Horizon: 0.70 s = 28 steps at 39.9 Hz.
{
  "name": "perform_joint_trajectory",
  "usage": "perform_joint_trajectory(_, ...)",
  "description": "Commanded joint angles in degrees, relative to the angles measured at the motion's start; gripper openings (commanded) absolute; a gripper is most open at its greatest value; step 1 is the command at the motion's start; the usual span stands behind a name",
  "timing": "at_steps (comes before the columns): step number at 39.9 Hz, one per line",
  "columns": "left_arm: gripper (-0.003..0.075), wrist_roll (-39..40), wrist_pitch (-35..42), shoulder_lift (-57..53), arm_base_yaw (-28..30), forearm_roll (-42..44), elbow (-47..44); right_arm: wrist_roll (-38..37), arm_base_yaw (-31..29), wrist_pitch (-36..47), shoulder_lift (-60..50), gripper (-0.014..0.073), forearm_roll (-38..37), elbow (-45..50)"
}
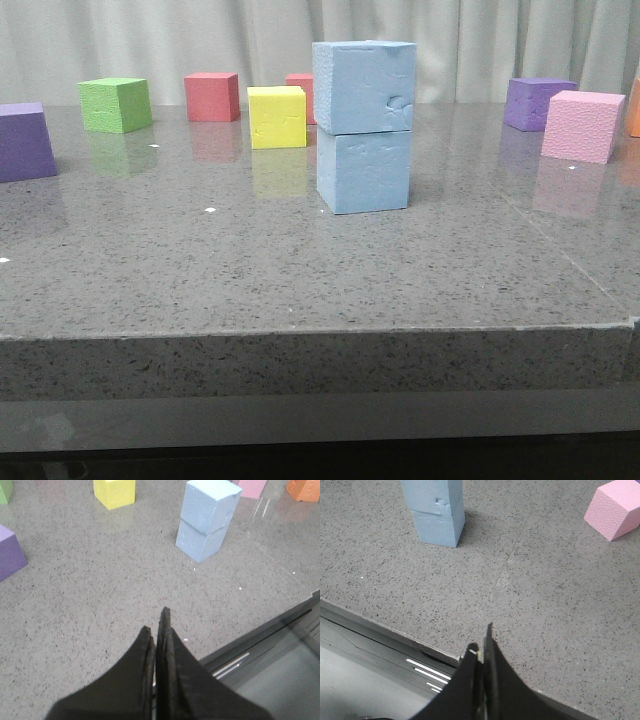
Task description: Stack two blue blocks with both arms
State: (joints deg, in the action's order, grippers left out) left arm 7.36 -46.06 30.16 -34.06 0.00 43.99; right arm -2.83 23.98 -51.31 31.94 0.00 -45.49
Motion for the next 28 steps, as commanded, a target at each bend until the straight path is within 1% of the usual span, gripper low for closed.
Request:
perform_joint_trajectory(1, -0.0019, -0.1, 6.9, 0.2, -0.1, 0.0, 1.4, 0.5, -0.2, 5.5, 0.1, -0.0067, 0.0, -1.4)
perform_joint_trajectory(7, -0.0019, -0.1, 7.0, 0.2, -0.1, 0.0, 1.4, 0.5, -0.2, 8.3, 0.1, -0.0067, 0.0, -1.4)
perform_joint_trajectory(19, -0.0019, -0.1, 7.0, 0.2, -0.1, 0.0, 1.4, 0.5, -0.2, 8.0, 0.1, -0.0067, 0.0, -1.4)
perform_joint_trajectory(23, -0.0019, -0.1, 8.8, -0.7, -0.4, 0.0, -0.3, 0.5, -0.2, 8.0, 0.1, -0.0067, 0.0, -1.4)
perform_joint_trajectory(27, -0.0019, -0.1, 13.2, -3.5, 3.8, -1.6, -4.9, 0.5, -0.2, 8.0, 0.1, -0.0067, 0.0, -1.4)
perform_joint_trajectory(28, -0.0019, -0.1, 15.5, -4.8, 5.3, -1.1, -6.5, 0.5, -0.2, 8.0, 0.1, -0.0067, 0.0, -1.4)
